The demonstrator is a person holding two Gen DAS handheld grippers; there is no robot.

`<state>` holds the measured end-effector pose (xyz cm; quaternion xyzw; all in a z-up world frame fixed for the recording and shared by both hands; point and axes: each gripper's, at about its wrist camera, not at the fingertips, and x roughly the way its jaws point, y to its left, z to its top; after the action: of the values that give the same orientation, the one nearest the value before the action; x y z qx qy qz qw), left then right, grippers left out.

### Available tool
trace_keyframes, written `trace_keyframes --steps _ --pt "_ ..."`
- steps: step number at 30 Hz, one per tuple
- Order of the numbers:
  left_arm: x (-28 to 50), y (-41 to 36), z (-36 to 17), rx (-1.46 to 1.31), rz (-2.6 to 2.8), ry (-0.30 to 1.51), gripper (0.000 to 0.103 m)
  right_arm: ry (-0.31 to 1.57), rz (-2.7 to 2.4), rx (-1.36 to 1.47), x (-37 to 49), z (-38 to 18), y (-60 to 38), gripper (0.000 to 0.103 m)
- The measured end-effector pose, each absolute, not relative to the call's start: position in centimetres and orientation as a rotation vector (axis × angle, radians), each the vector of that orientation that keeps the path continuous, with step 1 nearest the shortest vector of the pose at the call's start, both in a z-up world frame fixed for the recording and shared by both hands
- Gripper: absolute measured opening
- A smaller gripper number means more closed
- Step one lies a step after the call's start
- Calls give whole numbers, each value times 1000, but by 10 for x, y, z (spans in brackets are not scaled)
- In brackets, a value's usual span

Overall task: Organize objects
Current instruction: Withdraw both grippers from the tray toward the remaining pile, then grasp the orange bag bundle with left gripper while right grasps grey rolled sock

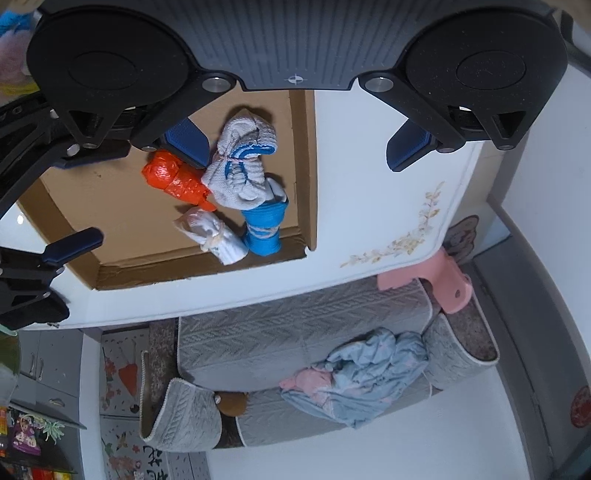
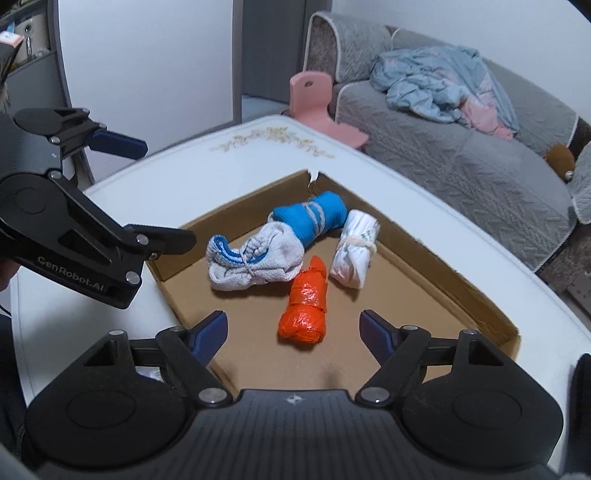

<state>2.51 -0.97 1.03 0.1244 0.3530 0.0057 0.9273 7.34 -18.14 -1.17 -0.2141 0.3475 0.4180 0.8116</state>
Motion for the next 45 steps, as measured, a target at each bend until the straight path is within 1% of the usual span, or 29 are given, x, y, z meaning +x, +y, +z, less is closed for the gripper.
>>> trace_keyframes --steps 5,12,15,16,19,25,31,38,43,45 --pt "0 -11 21 249 2 685 102 686 891 -433 54 2 -200 87" --pt "-48 -8 35 236 -6 630 102 640 871 -421 22 11 -237 92" --pt "-72 -6 32 235 -11 618 102 623 859 -409 6 12 -258 95" --pt "-79 -7 29 232 -14 617 102 614 856 -405 0 12 -266 97" --pt "-103 -9 14 216 -33 624 102 598 838 -391 -16 7 -290 100" --pt "-142 -24 -29 236 -124 647 102 598 777 -385 -35 -28 -332 101" --pt "-144 -35 -63 202 -166 713 102 658 704 -364 -29 -68 -356 100" --pt "-133 -48 -89 252 -171 759 102 693 734 -349 -19 -84 -351 100" --pt "-126 -33 -97 299 -89 773 102 696 690 -358 -21 -94 -358 100" --pt "-123 -23 -96 279 -64 776 102 702 674 -343 -21 -95 -365 100"
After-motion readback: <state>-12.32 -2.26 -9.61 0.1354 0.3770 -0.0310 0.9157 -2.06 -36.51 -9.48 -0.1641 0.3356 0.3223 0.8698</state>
